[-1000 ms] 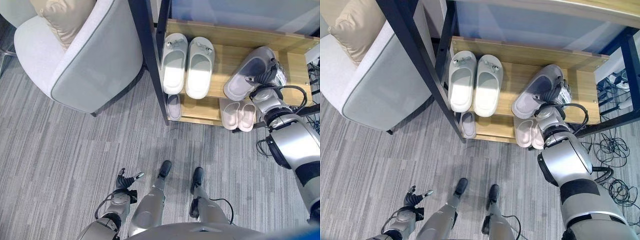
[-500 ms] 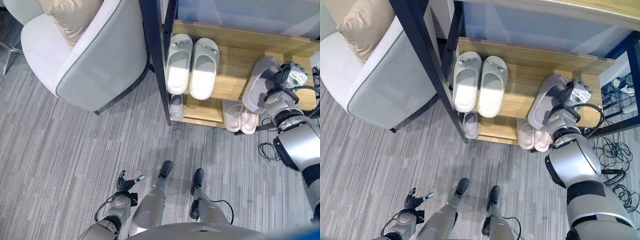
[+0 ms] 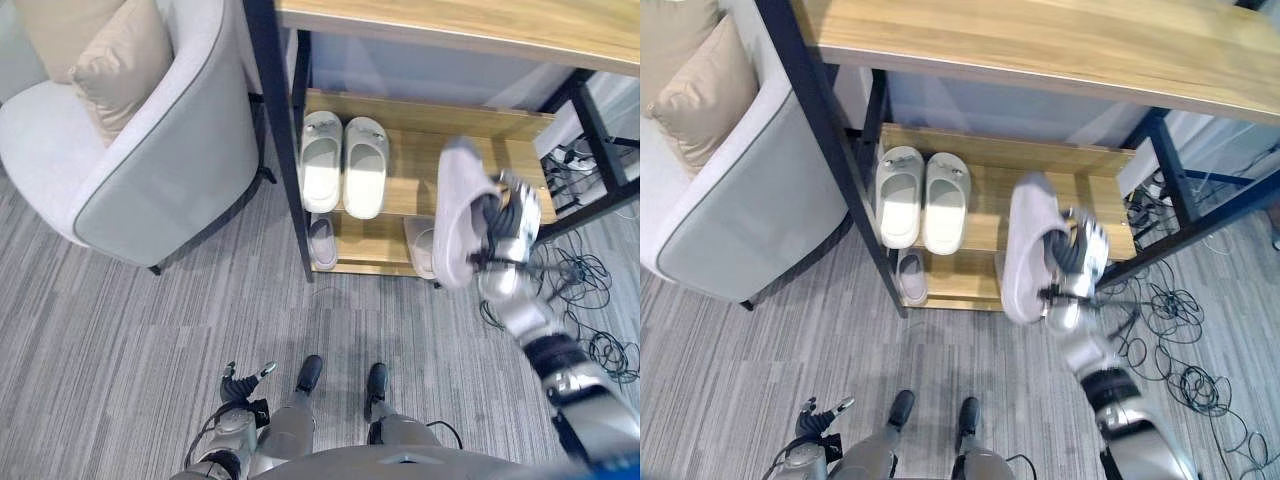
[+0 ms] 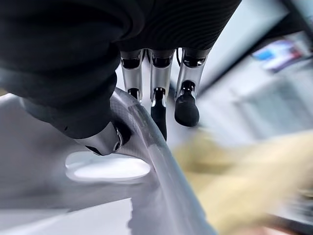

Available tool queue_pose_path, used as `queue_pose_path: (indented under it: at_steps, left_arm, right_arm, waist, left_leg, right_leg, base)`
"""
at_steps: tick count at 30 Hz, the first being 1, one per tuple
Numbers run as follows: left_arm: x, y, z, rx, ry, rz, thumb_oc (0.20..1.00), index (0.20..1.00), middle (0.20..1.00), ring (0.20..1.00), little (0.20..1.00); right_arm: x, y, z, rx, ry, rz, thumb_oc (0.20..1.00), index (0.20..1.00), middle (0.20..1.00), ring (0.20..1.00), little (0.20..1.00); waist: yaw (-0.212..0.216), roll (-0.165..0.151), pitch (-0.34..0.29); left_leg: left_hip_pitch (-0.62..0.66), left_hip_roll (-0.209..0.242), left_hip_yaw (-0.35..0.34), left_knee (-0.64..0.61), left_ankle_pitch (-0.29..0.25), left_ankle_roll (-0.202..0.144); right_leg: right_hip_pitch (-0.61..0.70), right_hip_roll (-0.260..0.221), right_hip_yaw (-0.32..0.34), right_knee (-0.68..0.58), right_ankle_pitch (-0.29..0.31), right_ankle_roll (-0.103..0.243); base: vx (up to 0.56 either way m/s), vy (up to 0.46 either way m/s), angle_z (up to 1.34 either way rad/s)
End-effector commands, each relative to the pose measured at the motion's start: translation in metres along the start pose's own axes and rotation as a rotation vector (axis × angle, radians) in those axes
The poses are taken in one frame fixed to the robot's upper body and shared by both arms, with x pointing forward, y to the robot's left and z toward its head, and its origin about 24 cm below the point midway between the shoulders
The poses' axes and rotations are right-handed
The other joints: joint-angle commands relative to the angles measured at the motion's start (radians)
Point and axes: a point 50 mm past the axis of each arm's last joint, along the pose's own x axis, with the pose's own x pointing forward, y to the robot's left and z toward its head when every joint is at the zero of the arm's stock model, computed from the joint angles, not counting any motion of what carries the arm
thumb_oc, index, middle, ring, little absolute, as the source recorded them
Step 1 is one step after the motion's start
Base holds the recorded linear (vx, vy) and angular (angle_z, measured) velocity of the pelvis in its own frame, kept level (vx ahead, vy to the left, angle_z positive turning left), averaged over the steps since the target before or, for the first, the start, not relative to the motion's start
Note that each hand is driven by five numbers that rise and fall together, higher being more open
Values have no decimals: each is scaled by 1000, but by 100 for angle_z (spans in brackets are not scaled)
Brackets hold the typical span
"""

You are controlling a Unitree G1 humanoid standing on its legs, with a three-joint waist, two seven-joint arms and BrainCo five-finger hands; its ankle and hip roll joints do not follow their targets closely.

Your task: Arrange the slippers neatly on the shoe rack.

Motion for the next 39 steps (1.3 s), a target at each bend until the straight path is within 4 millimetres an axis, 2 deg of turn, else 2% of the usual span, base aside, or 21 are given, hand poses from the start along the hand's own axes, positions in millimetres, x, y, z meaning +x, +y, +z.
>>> queue_pose_path:
  at_steps: [1, 2, 3, 5, 6, 9, 12, 14, 15, 16, 17, 18, 19, 21, 22, 27, 28, 29, 31, 34, 39]
  left_arm:
    - [-1, 12, -16, 30, 71, 57, 1000, 1000, 1000, 1000, 1000]
    - [-2, 28, -26, -7, 103, 101, 1000, 1000, 1000, 1000, 1000]
    - [1, 47, -21, -86, 87, 186, 1000, 1000, 1000, 1000, 1000]
    - [3, 51, -15, -113, 65, 209, 1000, 1000, 1000, 1000, 1000]
    - [10, 56, 8, -189, -15, 254, 1000, 1000, 1000, 1000, 1000]
    - [13, 56, 34, -317, -120, 285, 1000, 1000, 1000, 1000, 1000]
    - [12, 52, 36, -369, -142, 276, 1000, 1000, 1000, 1000, 1000]
    - [9, 44, 46, -430, -194, 250, 1000, 1000, 1000, 1000, 1000]
    - [10, 45, 43, -435, -194, 240, 1000, 1000, 1000, 1000, 1000]
    - [16, 47, 63, -449, -224, 242, 1000, 1000, 1000, 1000, 1000]
    - [23, 59, 107, -509, -327, 292, 1000, 1000, 1000, 1000, 1000]
    - [23, 62, 120, -538, -367, 293, 1000, 1000, 1000, 1000, 1000]
    - [21, 65, 154, -636, -465, 273, 1000, 1000, 1000, 1000, 1000]
    - [18, 63, 173, -681, -517, 255, 1000, 1000, 1000, 1000, 1000]
    - [14, 62, 191, -702, -572, 240, 1000, 1000, 1000, 1000, 1000]
    - [7, 62, 214, -787, -637, 202, 1000, 1000, 1000, 1000, 1000]
    - [2, 63, 225, -821, -680, 174, 1000, 1000, 1000, 1000, 1000]
    - [-1, 63, 227, -824, -704, 168, 1000, 1000, 1000, 1000, 1000]
    - [-3, 64, 231, -860, -720, 141, 1000, 1000, 1000, 1000, 1000]
    - [-7, 63, 235, -839, -756, 117, 1000, 1000, 1000, 1000, 1000]
    - [-19, 73, 239, -771, -871, 68, 1000, 1000, 1000, 1000, 1000]
  right_arm:
    - [9, -17, 11, 21, -130, -7, 200, 200, 200, 200, 200]
    - [-14, -17, -7, 31, -79, 75, 200, 200, 200, 200, 200]
    - [-41, -16, -26, 140, 7, 216, 200, 200, 200, 200, 200]
    - [-43, -16, -25, 157, -1, 225, 200, 200, 200, 200, 200]
    - [-42, -15, -20, 182, -30, 246, 200, 200, 200, 200, 200]
    - [-31, -15, -10, 216, -88, 254, 200, 200, 200, 200, 200]
    - [-25, -14, -7, 233, -105, 272, 200, 200, 200, 200, 200]
    - [-20, -14, -1, 210, -149, 269, 200, 200, 200, 200, 200]
    - [-15, -8, -3, 208, -122, 237, 200, 200, 200, 200, 200]
    - [-14, -6, 3, 213, -143, 252, 200, 200, 200, 200, 200]
    - [-5, -3, 29, 242, -243, 290, 200, 200, 200, 200, 200]
    - [-1, -2, 36, 246, -272, 293, 200, 200, 200, 200, 200]
    - [20, -3, 60, 252, -357, 279, 200, 200, 200, 200, 200]
    - [38, -12, 77, 238, -428, 244, 200, 200, 200, 200, 200]
    - [58, -25, 100, 223, -505, 180, 200, 200, 200, 200, 200]
    - [105, -62, 155, 227, -619, 39, 200, 200, 200, 200, 200]
    - [124, -85, 187, 200, -698, -49, 200, 200, 200, 200, 200]
    - [132, -97, 204, 192, -739, -87, 200, 200, 200, 200, 200]
    - [144, -111, 222, 190, -749, -114, 200, 200, 200, 200, 200]
    - [153, -116, 231, 189, -739, -114, 200, 200, 200, 200, 200]
    - [180, -140, 231, 92, -667, -168, 200, 200, 200, 200, 200]
  waist:
    - [18, 11, -18]
    - [22, 11, -26]
    - [15, 12, 0]
    - [17, 11, 15]
    - [24, 10, 88]
    - [38, 27, 153]
    - [49, 41, 145]
    - [67, 50, 155]
    - [81, 50, 159]
    - [73, 43, 161]
    - [62, 35, 175]
    - [63, 38, 185]
    - [61, 51, 199]
    - [64, 60, 203]
    - [72, 72, 214]
    - [92, 85, 219]
    - [110, 97, 233]
    - [115, 102, 239]
    - [133, 108, 244]
    - [143, 115, 257]
    - [196, 147, 350]
  left_leg:
    - [35, 41, -33, 51, -163, 14]
    - [64, 49, -35, 87, -192, 18]
    - [104, 60, -38, 186, -247, 19]
    - [98, 60, -41, 216, -257, 19]
    - [31, 51, -48, 331, -279, 20]
    - [-191, 18, -89, 536, -321, 32]
    - [-315, -3, -115, 649, -352, 38]
    - [-419, -22, -122, 748, -376, 40]
    - [-454, -30, -126, 789, -387, 39]
    - [-468, -26, -117, 832, -434, 40]
    - [-577, -39, -95, 960, -473, 44]
    - [-614, -48, -92, 1002, -483, 47]
    - [-758, -81, -76, 1149, -518, 55]
    - [-854, -104, -64, 1235, -538, 58]
    - [-935, -121, -61, 1311, -552, 63]
    - [-1119, -139, -50, 1515, -607, 73]
    - [-1203, -149, -50, 1636, -633, 74]
    - [-1254, -155, -47, 1706, -651, 74]
    - [-1325, -169, -44, 1790, -663, 68]
    - [-1359, -173, -42, 1841, -672, 62]
    - [-1360, -199, -79, 1924, -663, 36]
  right_leg:
    - [106, -43, -18, 31, -112, 55]
    - [126, -42, -6, 83, -150, 43]
    - [153, -33, -17, 213, -230, 20]
    - [149, -31, -20, 241, -245, 17]
    - [102, -31, -37, 344, -276, 2]
    - [-64, -50, -63, 539, -337, -15]
    - [-173, -69, -75, 663, -391, -34]
    - [-273, -90, -84, 771, -439, -54]
    - [-311, -96, -82, 816, -460, -61]
    - [-337, -91, -59, 863, -511, -60]
    - [-459, -104, -36, 990, -554, -76]
    - [-496, -108, -31, 1027, -569, -83]
    - [-640, -123, -7, 1175, -620, -100]
    - [-737, -131, 13, 1263, -641, -106]
    - [-821, -138, 29, 1345, -654, -108]
    - [-1006, -146, 69, 1560, -706, -117]
    - [-1086, -154, 79, 1672, -733, -120]
    - [-1137, -152, 91, 1743, -747, -123]
    - [-1206, -162, 102, 1829, -766, -125]
    - [-1248, -170, 120, 1895, -781, -130]
    - [-1273, -190, 181, 2051, -822, -167]
  base:
    - [198, -75, -58]
    - [272, -133, -51]
    - [224, -129, -25]
    - [-64, -73, 21]
    - [-347, -55, 28]
    - [-422, -18, 42]
    - [-151, 47, 32]
    - [-156, 49, 45]
    - [3, 19, 26]
    - [-46, 82, 9]
    - [-57, 93, 12]
    - [-240, 176, -47]
    - [-205, 135, -46]
    - [-174, 128, -22]
    - [-125, 106, -4]
    - [-20, 88, -9]
    - [67, 129, -11]
    - [68, 117, -13]
    - [65, 56, -13]
    - [42, 28, -16]
    - [14, 25, 1]
